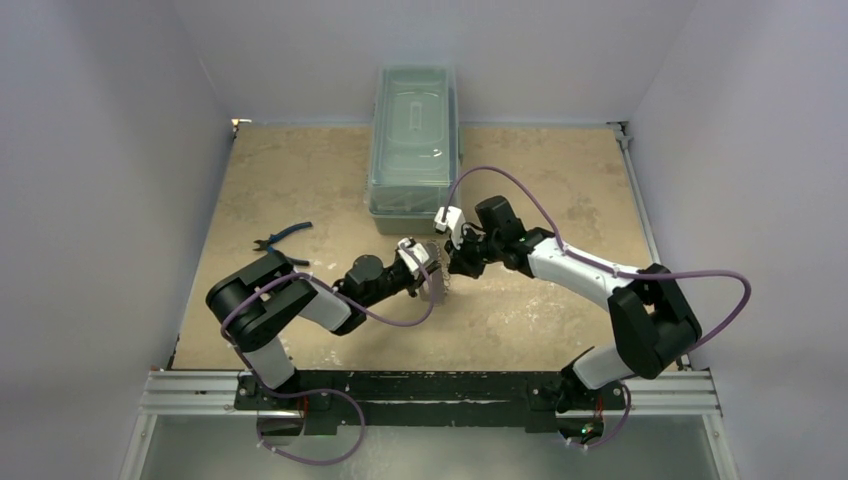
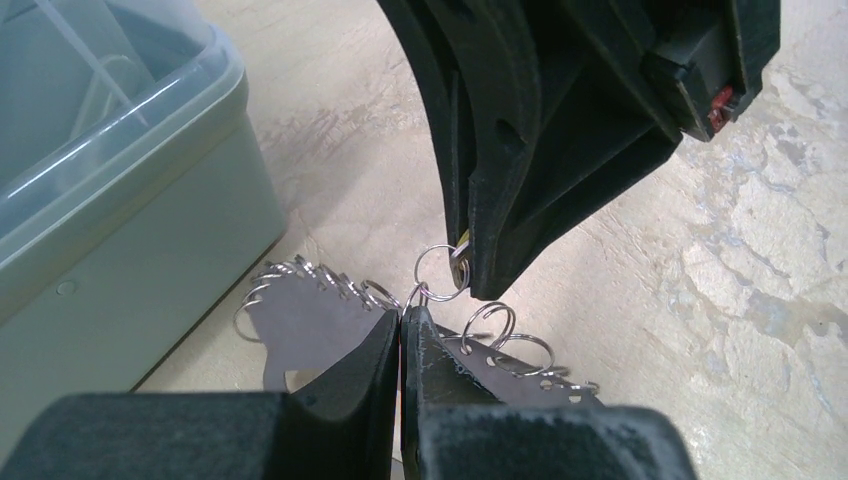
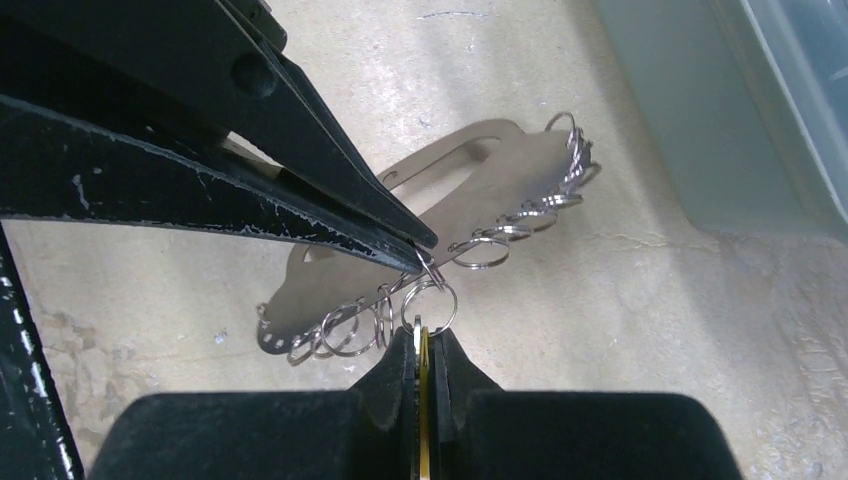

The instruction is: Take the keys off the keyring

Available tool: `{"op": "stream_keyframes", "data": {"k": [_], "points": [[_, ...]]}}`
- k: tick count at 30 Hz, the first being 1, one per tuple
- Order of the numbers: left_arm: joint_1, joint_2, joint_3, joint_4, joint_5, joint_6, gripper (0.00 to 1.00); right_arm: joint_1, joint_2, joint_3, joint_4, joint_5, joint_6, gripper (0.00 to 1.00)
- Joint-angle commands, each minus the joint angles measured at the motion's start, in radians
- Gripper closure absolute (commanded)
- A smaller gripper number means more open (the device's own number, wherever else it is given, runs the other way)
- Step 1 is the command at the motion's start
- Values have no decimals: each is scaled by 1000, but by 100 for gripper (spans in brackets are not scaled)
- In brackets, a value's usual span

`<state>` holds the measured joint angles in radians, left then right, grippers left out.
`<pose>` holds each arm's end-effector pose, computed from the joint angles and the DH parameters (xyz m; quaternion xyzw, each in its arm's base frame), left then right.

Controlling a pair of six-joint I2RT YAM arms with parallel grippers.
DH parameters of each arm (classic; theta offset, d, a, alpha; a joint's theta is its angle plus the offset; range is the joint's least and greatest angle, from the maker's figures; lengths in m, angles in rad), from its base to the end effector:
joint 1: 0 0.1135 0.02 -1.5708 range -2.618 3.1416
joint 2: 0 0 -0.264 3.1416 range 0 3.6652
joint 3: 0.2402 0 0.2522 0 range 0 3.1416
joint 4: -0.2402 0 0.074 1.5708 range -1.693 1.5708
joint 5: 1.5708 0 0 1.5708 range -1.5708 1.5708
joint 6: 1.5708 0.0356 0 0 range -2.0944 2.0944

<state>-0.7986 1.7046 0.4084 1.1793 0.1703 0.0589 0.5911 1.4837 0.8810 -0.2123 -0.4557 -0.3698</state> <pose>0.1964 -0.2103 0.1429 0.3609 0.6536 -0.2986 0.5944 0.2450 0.1833 0.2100 -0.4924 0.7644 0.2483 0.3341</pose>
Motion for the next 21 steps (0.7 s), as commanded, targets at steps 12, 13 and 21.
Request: {"op": "stream_keyframes", "data": {"k": [12,13,21], "points": [[56,-26,49,-71,-107,-156,100,5,20,22,-8,62,-14,100],[59,-26,49,-72,-106,-161,100,6,29,28,-11,63,-13,100],[73,-21,59,-94,-106,-202,100,6,83,61,-24,68,-7,100]]}}
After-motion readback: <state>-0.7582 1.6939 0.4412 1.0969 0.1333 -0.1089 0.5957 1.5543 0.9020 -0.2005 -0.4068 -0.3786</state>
